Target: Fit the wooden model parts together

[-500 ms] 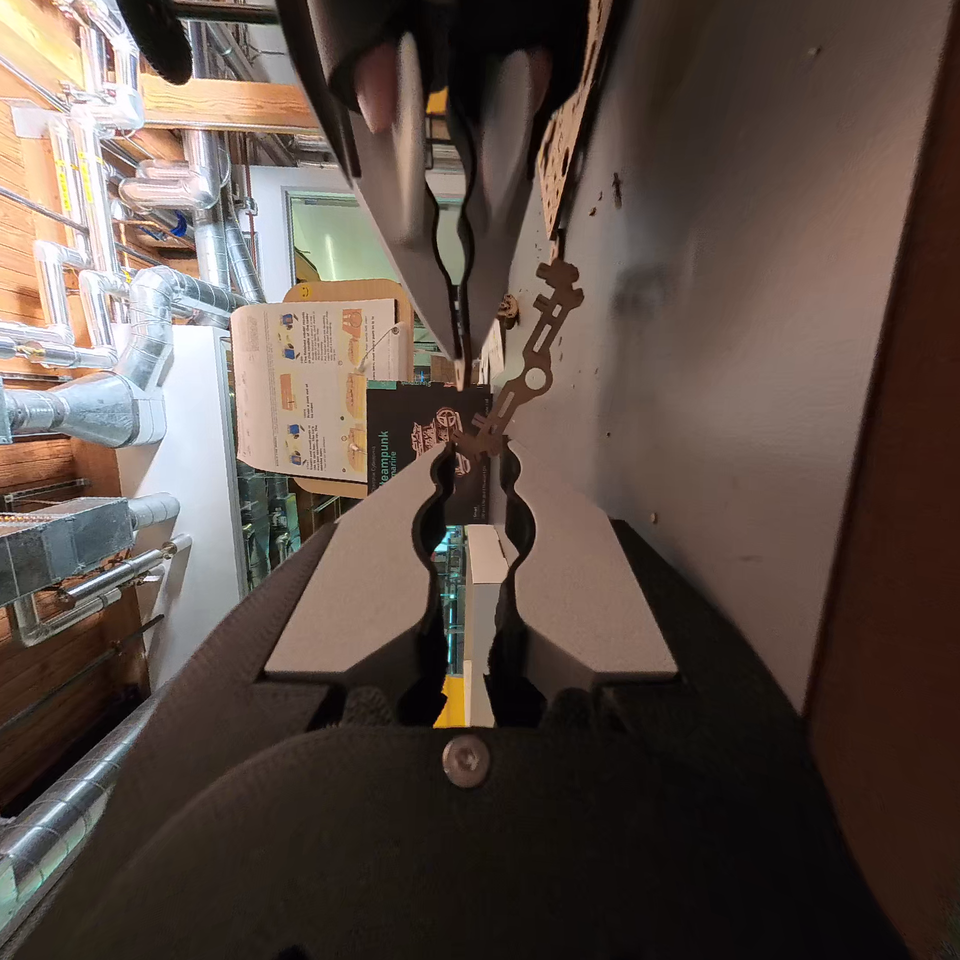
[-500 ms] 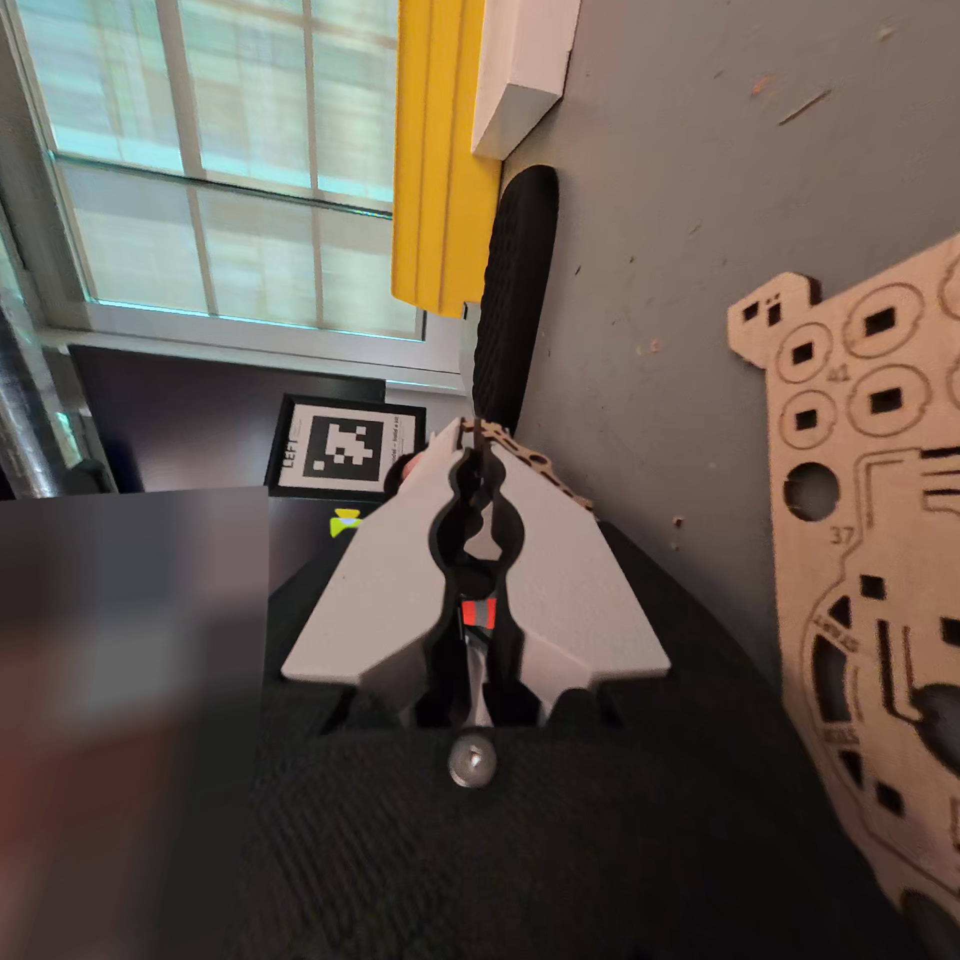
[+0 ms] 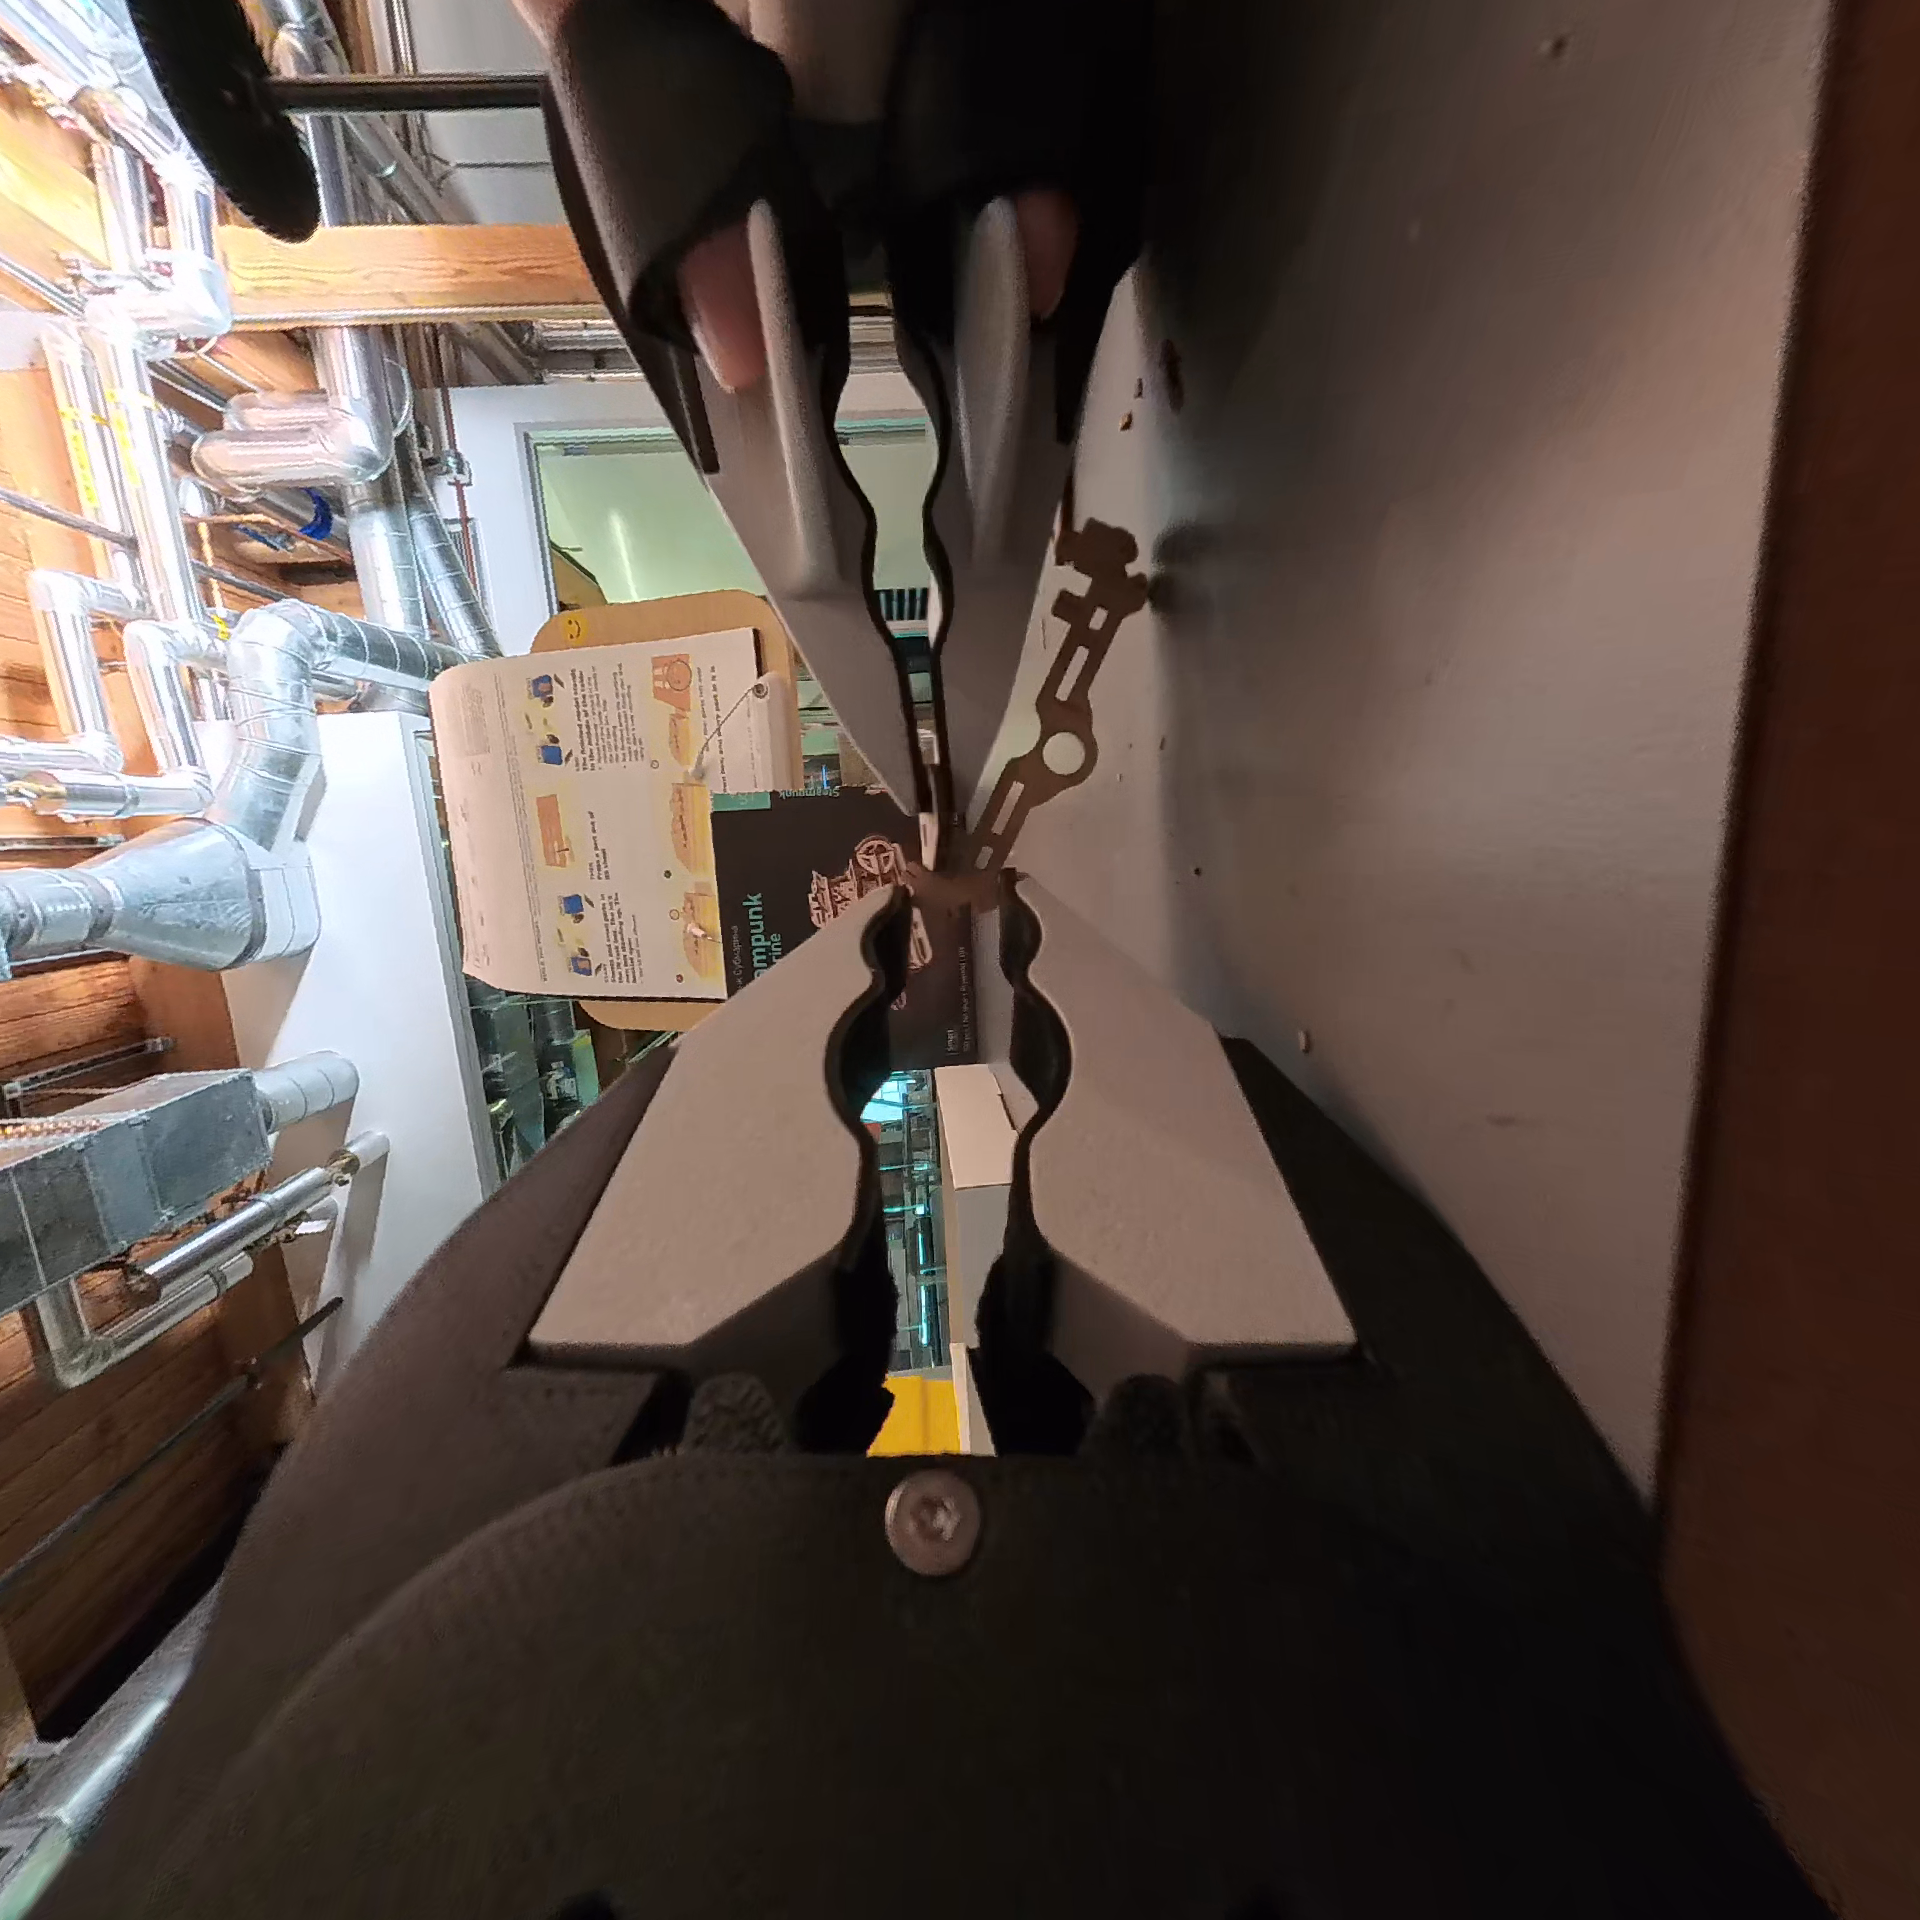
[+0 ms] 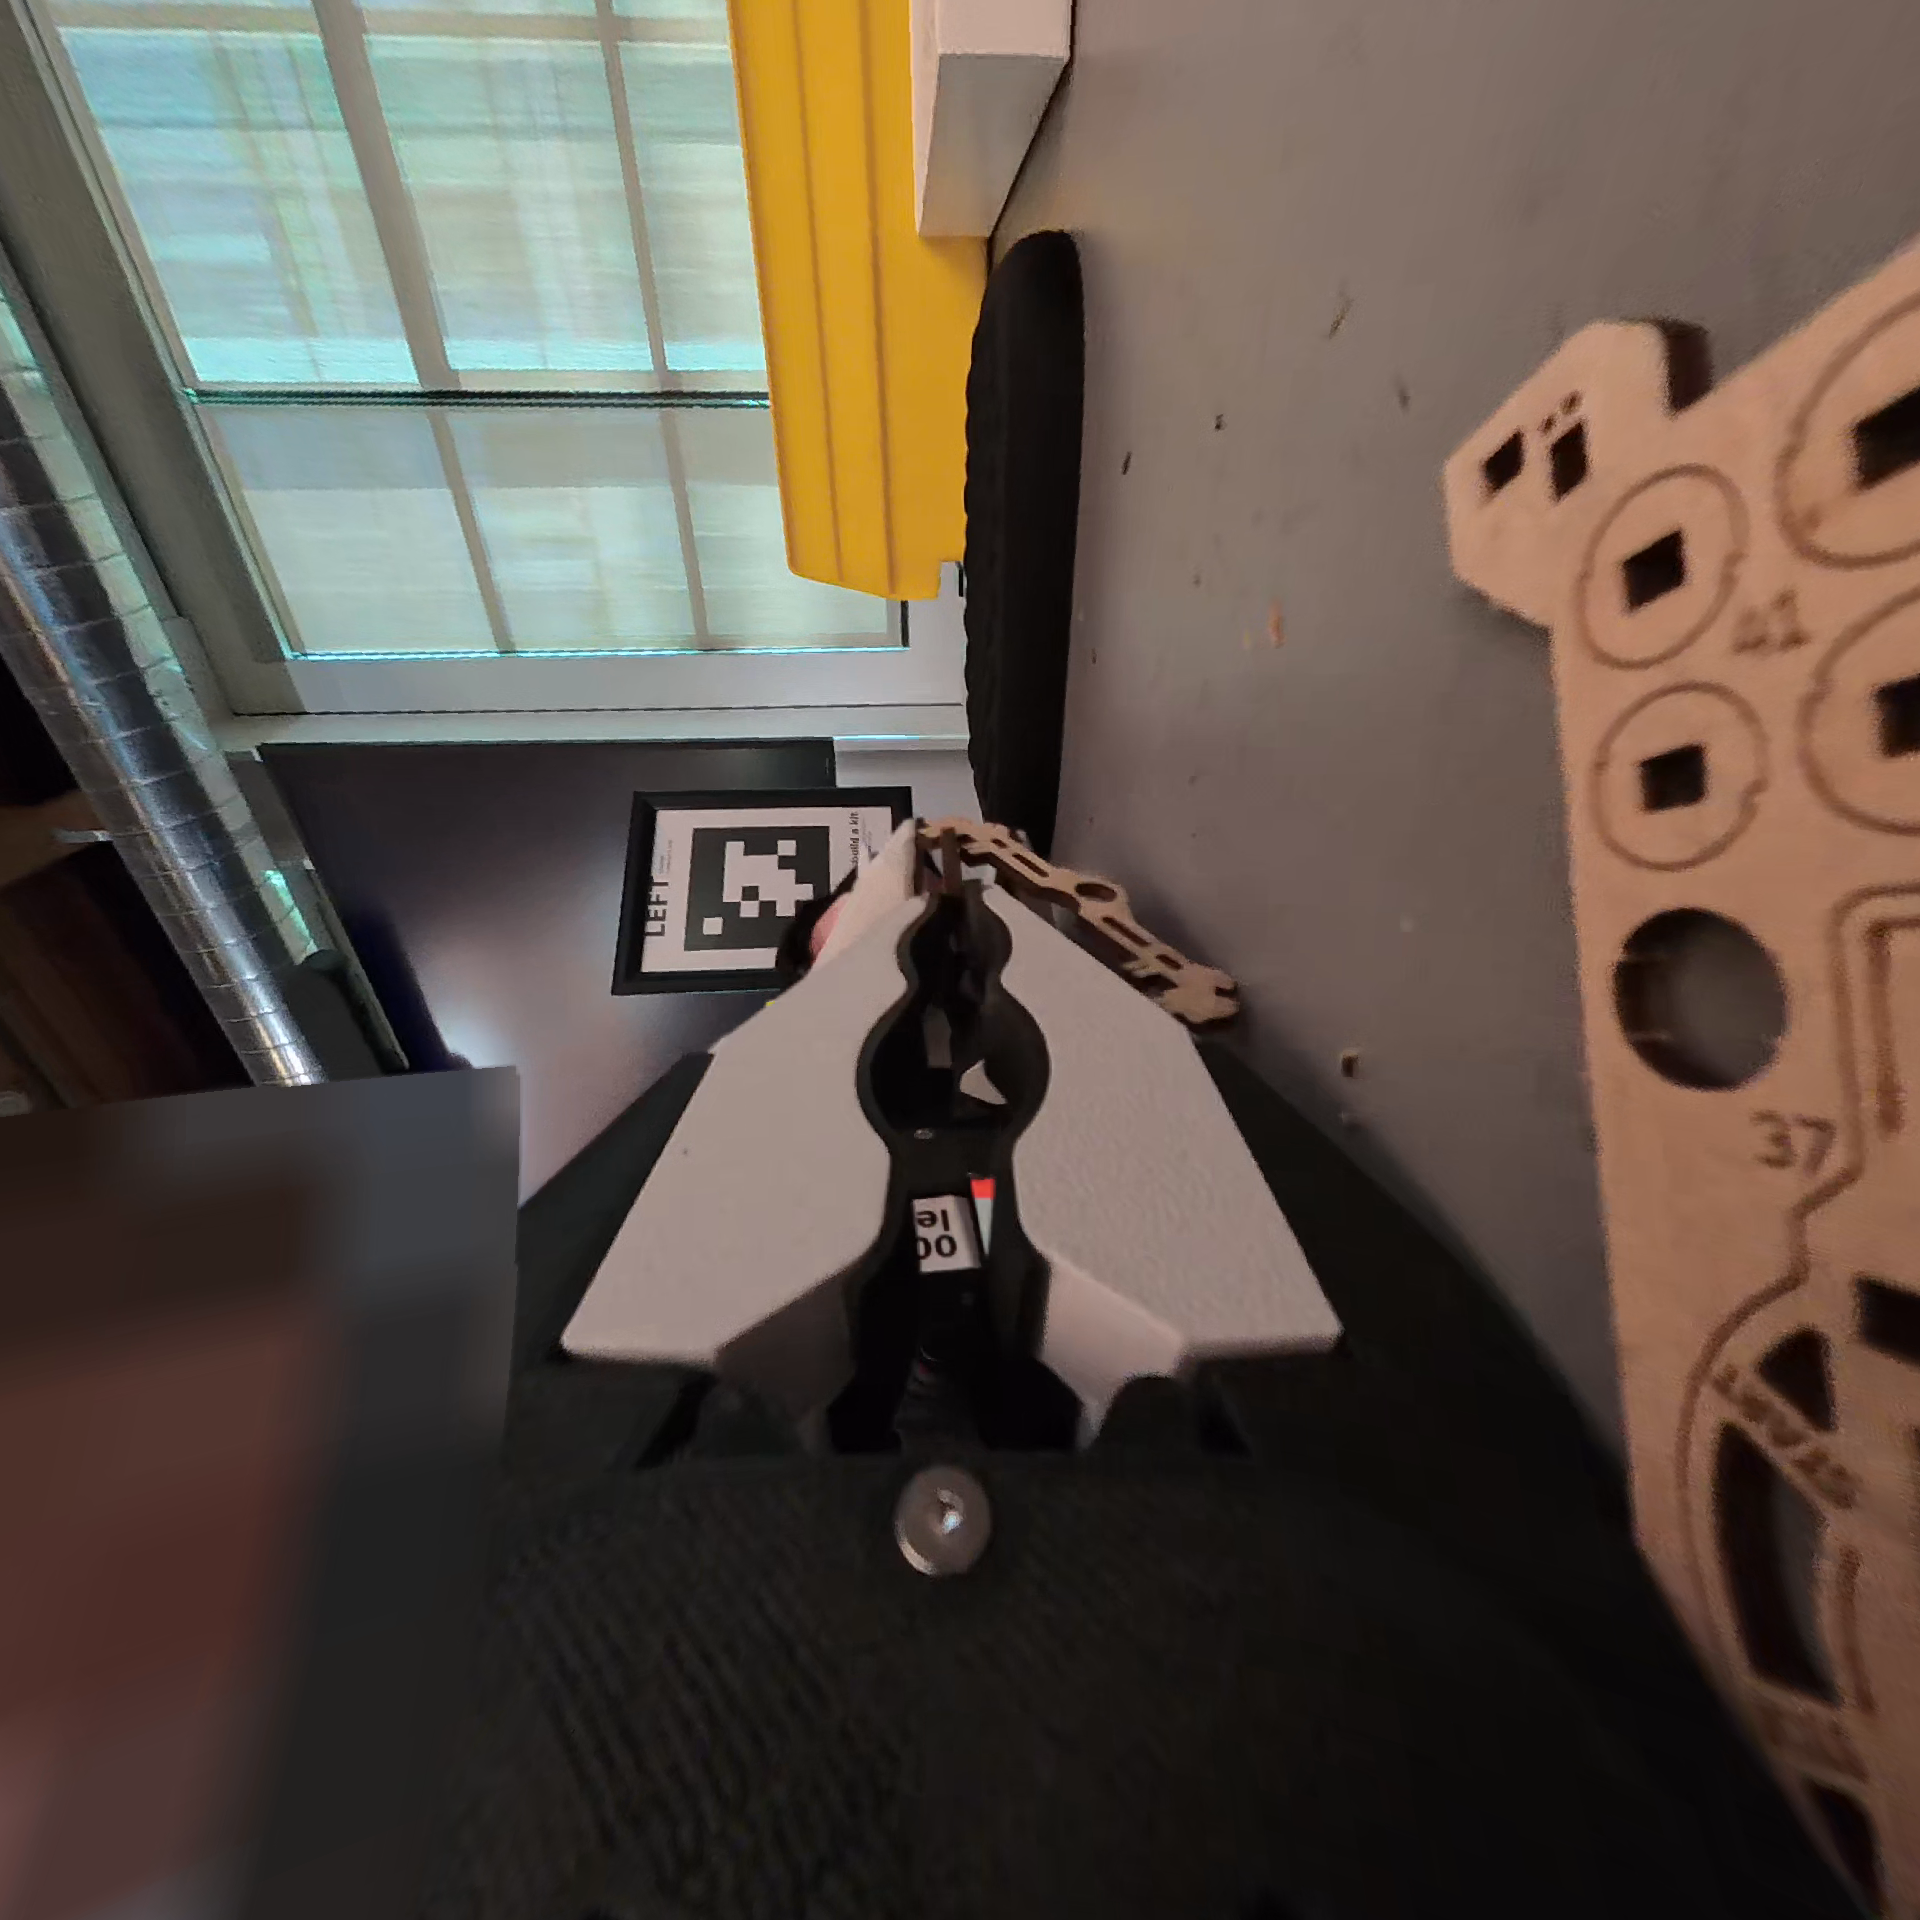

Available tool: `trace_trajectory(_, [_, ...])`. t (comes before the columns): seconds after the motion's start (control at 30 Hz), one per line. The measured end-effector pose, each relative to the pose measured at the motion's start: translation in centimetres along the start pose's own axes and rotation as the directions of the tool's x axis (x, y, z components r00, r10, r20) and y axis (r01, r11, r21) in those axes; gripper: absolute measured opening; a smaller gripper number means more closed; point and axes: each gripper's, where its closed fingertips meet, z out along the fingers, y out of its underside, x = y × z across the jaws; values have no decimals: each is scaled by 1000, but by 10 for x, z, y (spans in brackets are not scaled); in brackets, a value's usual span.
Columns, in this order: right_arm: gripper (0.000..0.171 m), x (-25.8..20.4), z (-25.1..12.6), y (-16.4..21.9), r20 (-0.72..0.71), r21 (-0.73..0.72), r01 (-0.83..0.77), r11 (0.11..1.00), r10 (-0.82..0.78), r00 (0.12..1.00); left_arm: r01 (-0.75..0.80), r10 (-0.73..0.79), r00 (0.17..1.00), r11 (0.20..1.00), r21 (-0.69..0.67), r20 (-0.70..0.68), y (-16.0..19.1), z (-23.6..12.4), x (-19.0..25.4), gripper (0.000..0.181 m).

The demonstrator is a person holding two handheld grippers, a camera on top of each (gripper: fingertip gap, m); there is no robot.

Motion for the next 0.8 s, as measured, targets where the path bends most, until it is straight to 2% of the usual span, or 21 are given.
trace_trajectory(0.33, [1,2,1,2,-24,-57,-27,998,25,999,-88,89,995,996,20,-41,-1,-3,4,15])
trace_trajectory(0.8, [1,3,-2,4,-25,-55,-23,998,22,999,-104,107,993,993,53,-47,-2,-6,6,15])
